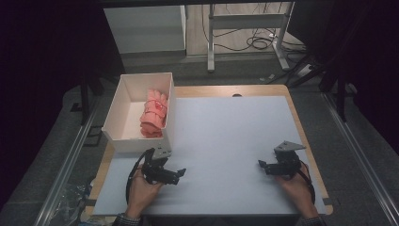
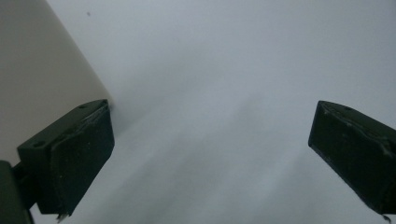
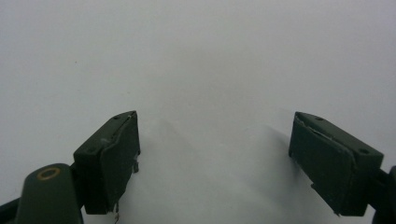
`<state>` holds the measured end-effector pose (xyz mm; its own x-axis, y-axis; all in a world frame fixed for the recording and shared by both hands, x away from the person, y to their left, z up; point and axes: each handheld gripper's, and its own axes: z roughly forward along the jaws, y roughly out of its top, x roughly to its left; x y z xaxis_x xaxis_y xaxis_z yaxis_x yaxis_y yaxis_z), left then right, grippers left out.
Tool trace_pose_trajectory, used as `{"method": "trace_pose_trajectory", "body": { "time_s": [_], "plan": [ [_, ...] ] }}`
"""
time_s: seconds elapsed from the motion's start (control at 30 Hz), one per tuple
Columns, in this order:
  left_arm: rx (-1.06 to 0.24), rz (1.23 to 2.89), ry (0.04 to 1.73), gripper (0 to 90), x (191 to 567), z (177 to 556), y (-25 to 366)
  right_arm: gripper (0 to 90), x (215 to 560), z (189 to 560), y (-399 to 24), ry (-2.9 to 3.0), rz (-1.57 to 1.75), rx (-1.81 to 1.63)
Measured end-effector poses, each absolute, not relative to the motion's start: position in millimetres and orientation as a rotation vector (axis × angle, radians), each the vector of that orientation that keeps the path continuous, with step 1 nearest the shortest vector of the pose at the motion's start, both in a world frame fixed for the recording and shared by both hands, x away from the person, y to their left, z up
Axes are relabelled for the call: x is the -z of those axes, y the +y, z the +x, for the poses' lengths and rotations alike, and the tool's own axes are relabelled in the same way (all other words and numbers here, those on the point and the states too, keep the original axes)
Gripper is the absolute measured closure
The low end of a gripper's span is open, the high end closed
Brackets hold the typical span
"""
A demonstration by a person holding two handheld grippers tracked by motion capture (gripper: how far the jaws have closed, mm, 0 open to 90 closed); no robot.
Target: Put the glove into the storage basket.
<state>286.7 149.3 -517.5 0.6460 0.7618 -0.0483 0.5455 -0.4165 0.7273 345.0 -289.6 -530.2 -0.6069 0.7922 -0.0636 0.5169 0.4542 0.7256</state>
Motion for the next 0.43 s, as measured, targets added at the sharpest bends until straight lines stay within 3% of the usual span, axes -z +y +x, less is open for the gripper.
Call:
{"method": "trace_pose_trajectory", "body": {
  "time_s": [0.27,0.43],
  "plan": [
    [-0.349,2.202,1.025,0.0,549.3,292.1,141.6,16.8,530.2,345.0,-289.6,2.314,1.104,-0.956],
    [-0.346,2.191,1.025,0.0,550.2,291.4,141.8,16.7,530.3,345.0,-289.6,2.314,1.105,-0.957]
  ]
}}
